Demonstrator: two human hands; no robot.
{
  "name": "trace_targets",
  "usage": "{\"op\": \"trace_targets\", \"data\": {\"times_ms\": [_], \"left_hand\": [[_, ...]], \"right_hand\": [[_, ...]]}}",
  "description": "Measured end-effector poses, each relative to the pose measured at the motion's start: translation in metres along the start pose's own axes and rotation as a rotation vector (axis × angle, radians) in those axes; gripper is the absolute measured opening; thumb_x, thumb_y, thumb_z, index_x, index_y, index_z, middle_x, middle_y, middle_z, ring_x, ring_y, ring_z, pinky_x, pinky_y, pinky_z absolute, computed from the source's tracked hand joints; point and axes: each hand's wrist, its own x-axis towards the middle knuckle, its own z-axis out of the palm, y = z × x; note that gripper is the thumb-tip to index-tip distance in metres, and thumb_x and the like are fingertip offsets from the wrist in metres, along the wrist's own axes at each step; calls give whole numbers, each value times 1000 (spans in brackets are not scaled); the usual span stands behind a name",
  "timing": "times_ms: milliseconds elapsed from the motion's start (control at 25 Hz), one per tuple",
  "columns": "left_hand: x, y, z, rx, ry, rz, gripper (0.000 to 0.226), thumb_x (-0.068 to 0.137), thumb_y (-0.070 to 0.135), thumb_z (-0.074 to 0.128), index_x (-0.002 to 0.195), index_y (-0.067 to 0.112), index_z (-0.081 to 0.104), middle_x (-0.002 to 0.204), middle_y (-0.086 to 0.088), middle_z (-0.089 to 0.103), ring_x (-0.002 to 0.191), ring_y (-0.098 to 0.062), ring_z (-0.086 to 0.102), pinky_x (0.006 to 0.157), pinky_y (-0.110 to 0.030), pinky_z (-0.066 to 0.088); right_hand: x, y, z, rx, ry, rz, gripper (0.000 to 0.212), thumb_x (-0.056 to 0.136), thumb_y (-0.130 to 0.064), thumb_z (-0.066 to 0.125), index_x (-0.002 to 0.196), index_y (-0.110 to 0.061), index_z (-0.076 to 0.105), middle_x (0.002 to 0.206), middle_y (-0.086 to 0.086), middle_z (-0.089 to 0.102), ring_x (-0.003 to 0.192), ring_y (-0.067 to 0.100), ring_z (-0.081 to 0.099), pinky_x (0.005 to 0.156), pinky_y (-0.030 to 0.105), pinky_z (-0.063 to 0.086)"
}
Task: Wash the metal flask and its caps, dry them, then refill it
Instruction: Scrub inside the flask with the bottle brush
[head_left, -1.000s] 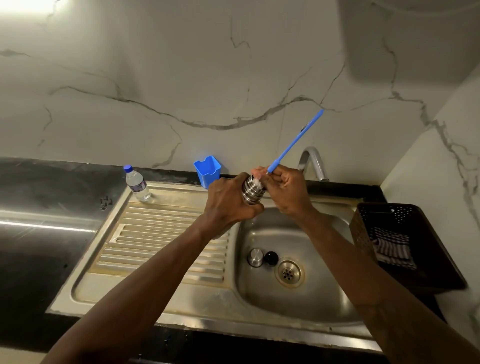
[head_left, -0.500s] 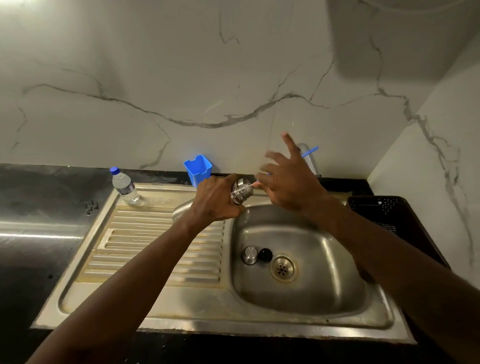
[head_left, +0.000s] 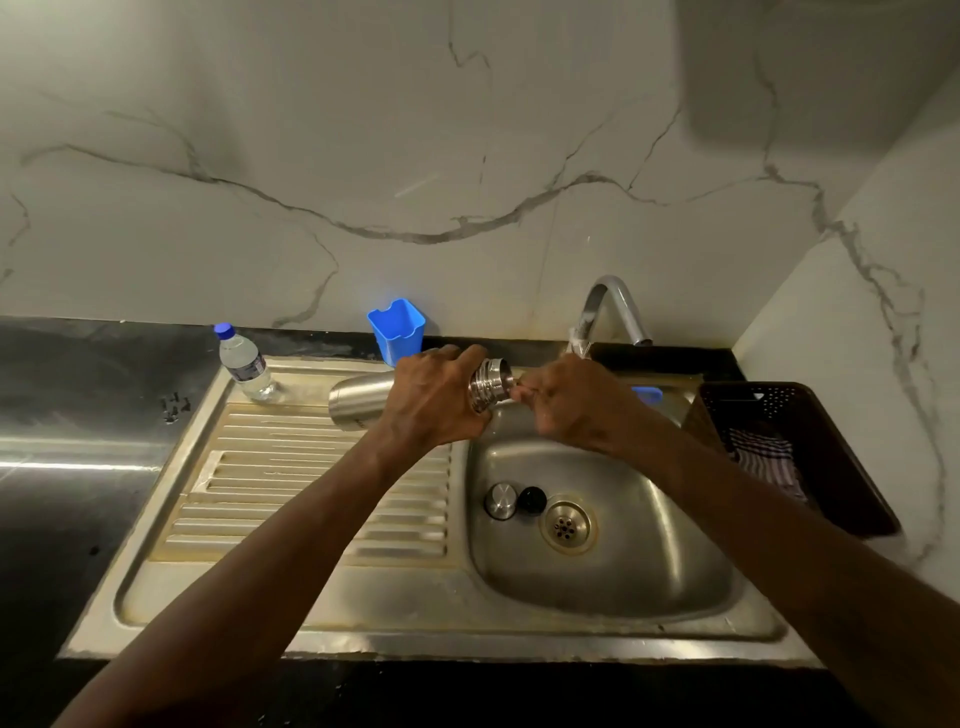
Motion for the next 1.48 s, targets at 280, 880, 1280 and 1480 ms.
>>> {"op": "trace_targets", "data": {"times_ms": [280,880,1280,1480], "left_hand": [[0,2,-6,-23,96,2,52,57,40,82,102,18,71,77,1,70,62,-23,64,57,-26,44],[-5,39,33,40,15,6,53,60,39,84,104,14,69,77,-4,68,60,-24,63,60,-26,38],[17,81,52,101,6,-23,53,69,45,81,110,15,67,87,-7,72,68,-27,67,63,-30,50],[16,68,44,185,-4,31,58,67,40,88,115,12,69,89,-10,72,76,-31,71,69,-37,55]], "right_hand": [[10,4,-18,99,39,81,18,96,-26,55,84,-19,66,67,-3,59,58,11,51,59,30,43],[-19,24,-8,48,-29,-64,14,98,-10,60,96,-3,72,72,4,62,58,13,50,61,27,43],[-33,85,-23,163,-39,16,28,105,-26,52,90,-12,71,78,3,65,66,13,56,69,28,48],[-53,117,-16,258,-88,68,30,104,-22,53,90,-12,77,77,-1,70,60,4,56,63,11,39]]}}
